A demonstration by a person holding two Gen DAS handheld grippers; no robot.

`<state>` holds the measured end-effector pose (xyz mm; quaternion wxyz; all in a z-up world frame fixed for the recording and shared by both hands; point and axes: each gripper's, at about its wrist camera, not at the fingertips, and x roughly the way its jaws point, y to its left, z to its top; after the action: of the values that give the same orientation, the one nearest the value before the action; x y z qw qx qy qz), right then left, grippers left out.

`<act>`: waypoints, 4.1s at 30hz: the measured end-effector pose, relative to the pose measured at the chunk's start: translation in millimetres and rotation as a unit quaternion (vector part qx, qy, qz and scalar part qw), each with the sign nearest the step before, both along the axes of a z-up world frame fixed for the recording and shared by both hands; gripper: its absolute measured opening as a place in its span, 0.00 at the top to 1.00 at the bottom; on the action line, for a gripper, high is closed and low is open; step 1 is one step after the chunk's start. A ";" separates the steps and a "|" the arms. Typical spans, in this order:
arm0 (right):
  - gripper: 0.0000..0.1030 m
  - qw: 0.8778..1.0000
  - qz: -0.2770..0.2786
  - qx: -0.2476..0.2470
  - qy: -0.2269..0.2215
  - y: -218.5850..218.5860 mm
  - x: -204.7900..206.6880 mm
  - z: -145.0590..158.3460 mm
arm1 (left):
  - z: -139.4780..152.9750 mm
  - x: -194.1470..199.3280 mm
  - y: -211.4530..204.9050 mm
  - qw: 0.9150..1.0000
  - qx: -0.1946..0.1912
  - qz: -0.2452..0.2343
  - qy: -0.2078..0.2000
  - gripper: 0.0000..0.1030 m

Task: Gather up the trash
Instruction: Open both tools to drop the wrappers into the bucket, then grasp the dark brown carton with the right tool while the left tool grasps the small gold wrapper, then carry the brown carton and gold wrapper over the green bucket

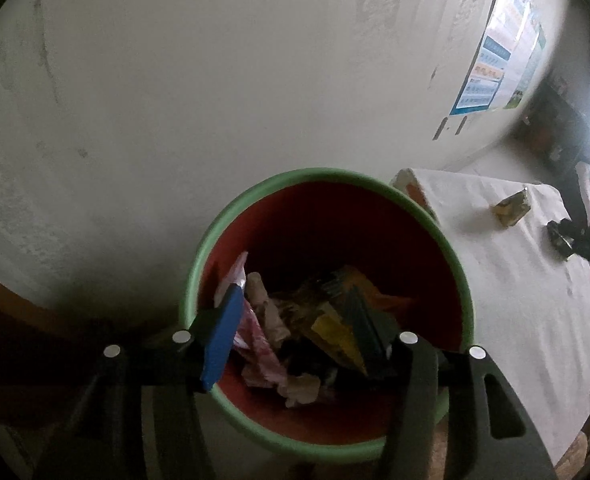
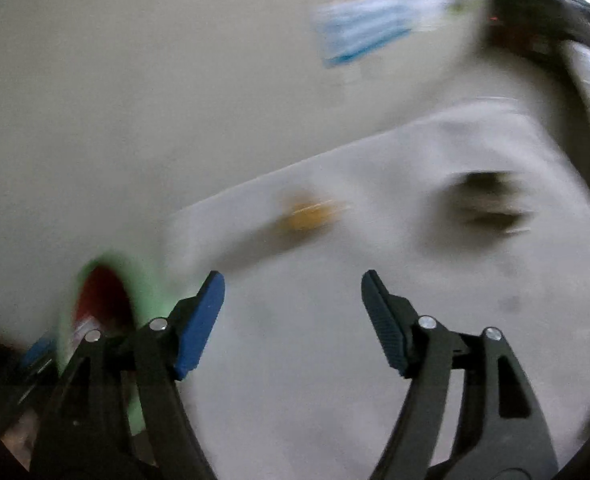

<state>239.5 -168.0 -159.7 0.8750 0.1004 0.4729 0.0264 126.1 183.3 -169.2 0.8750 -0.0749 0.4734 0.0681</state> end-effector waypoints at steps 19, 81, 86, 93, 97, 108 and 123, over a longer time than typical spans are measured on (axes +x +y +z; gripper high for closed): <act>0.24 0.979 -0.147 -0.037 0.133 -139.1 91.4 -75.7 | 13.0 7.6 -59.2 0.998 0.020 -0.066 0.000 0.47; 0.25 0.999 0.011 -0.027 -0.017 2.7 -173.9 10.2 | 57.7 7.3 -150.4 0.980 0.019 -0.184 -0.073 0.95; 0.25 0.999 0.029 -0.031 -0.021 15.6 -169.2 15.4 | 57.8 9.5 -136.1 0.983 0.021 -0.165 -0.073 0.95; 0.25 0.997 0.053 -0.034 -0.033 32.3 -157.9 26.4 | 58.3 10.3 -118.8 0.987 0.024 -0.143 -0.075 0.95; 0.25 0.996 0.066 -0.036 -0.037 41.4 -152.3 30.7 | 58.2 11.5 -111.3 0.988 0.028 -0.133 -0.075 0.95; 0.25 0.993 0.104 -0.035 -0.047 77.4 -133.7 38.8 | 51.4 16.3 -87.1 0.992 0.033 -0.098 -0.068 0.95; 0.24 0.986 0.155 -0.041 -0.040 124.9 -109.7 35.3 | 36.7 19.3 -48.7 0.996 0.039 -0.054 -0.053 0.94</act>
<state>129.8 -43.1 -124.4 0.8819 -0.0114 0.4479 0.1466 145.5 134.6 -132.5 0.9038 -0.0183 0.4262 0.0351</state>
